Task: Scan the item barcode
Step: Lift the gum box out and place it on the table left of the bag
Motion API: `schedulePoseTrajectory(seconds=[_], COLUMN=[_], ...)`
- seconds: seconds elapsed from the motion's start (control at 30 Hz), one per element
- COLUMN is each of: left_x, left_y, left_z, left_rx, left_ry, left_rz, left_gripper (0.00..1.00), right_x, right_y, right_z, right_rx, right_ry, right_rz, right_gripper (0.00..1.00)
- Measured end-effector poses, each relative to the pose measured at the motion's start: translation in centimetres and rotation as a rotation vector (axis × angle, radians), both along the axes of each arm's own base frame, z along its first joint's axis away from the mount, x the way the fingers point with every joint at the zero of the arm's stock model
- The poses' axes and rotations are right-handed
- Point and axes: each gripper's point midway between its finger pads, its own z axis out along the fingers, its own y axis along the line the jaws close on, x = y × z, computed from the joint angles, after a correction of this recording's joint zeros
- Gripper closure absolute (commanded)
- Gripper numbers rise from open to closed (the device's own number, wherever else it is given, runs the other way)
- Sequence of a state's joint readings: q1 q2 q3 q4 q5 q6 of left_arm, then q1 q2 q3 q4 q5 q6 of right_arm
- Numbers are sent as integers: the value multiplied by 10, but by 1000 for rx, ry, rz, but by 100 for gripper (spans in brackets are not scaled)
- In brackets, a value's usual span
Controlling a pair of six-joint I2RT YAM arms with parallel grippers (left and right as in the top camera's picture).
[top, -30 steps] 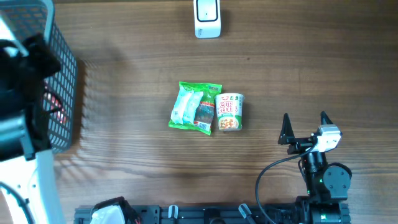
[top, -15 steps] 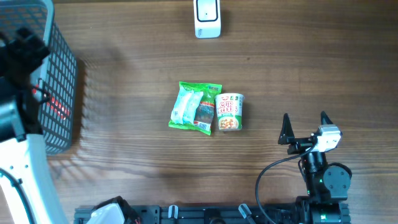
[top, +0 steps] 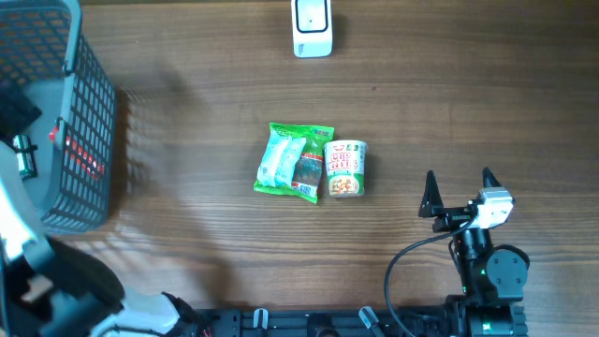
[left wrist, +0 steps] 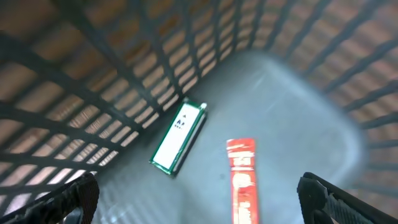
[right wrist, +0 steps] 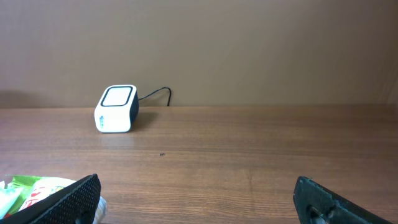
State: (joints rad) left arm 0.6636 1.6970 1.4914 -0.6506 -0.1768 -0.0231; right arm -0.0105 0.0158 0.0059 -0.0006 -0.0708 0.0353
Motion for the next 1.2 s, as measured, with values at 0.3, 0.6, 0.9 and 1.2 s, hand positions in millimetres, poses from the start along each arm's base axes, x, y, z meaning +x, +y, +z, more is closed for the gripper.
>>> schedulePoseTrajectory(seconds=[0.3, 0.6, 0.9, 1.2], left_x=[6, 9, 12, 14], left_y=[41, 54, 55, 52], left_z=[-87, -168, -168, -99], left_rx=[-80, -150, -146, -75], left_ry=[86, 158, 152, 47], left_rz=[-13, -17, -25, -4], left_gripper=[3, 45, 66, 70], right_x=[0, 0, 0, 0], right_y=[0, 0, 0, 0], right_z=[0, 0, 0, 0], right_rx=[0, 0, 0, 0], right_ry=[0, 0, 0, 0], right_rz=[0, 0, 0, 0], right_gripper=[0, 0, 0, 0])
